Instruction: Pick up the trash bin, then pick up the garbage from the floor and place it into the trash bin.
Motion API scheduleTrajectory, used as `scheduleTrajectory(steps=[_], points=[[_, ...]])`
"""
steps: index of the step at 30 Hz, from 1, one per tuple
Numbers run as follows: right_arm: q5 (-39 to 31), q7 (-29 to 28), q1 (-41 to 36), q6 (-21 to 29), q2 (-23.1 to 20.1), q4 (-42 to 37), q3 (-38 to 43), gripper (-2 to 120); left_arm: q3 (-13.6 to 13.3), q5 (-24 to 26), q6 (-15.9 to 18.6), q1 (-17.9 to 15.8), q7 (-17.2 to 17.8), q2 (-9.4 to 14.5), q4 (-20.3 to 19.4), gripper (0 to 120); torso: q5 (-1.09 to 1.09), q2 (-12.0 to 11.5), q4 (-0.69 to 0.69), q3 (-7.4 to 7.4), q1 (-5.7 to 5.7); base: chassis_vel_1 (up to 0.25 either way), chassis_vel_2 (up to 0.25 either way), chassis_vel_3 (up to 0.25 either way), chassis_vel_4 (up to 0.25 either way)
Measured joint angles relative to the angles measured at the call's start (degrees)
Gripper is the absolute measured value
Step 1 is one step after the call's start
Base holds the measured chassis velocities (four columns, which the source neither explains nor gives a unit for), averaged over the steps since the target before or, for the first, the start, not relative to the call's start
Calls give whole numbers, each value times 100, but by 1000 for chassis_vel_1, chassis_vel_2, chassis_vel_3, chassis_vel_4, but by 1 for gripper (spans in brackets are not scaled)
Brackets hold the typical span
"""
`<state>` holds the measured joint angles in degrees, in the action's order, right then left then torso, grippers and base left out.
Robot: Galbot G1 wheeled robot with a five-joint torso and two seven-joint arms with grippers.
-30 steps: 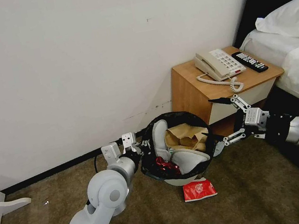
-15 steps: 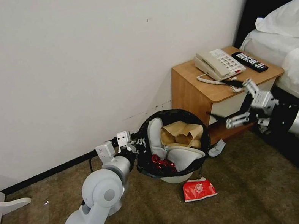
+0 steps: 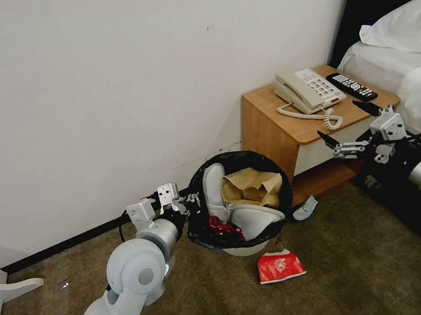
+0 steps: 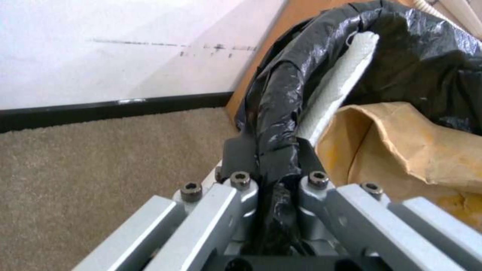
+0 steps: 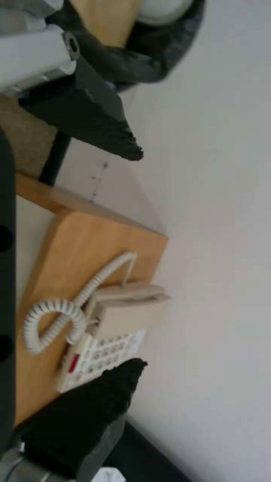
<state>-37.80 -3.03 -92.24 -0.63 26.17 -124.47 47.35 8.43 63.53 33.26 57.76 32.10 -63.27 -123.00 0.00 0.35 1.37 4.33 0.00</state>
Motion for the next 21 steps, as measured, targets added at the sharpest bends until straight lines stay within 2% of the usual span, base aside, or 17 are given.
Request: scheduleTrajectory(steps=[21], points=[[821,457,-1033,-584,212,413,-114,100,48,35,-9,-2,-4,27,-25,4,0,0,0,0,0,0,0,0,0]])
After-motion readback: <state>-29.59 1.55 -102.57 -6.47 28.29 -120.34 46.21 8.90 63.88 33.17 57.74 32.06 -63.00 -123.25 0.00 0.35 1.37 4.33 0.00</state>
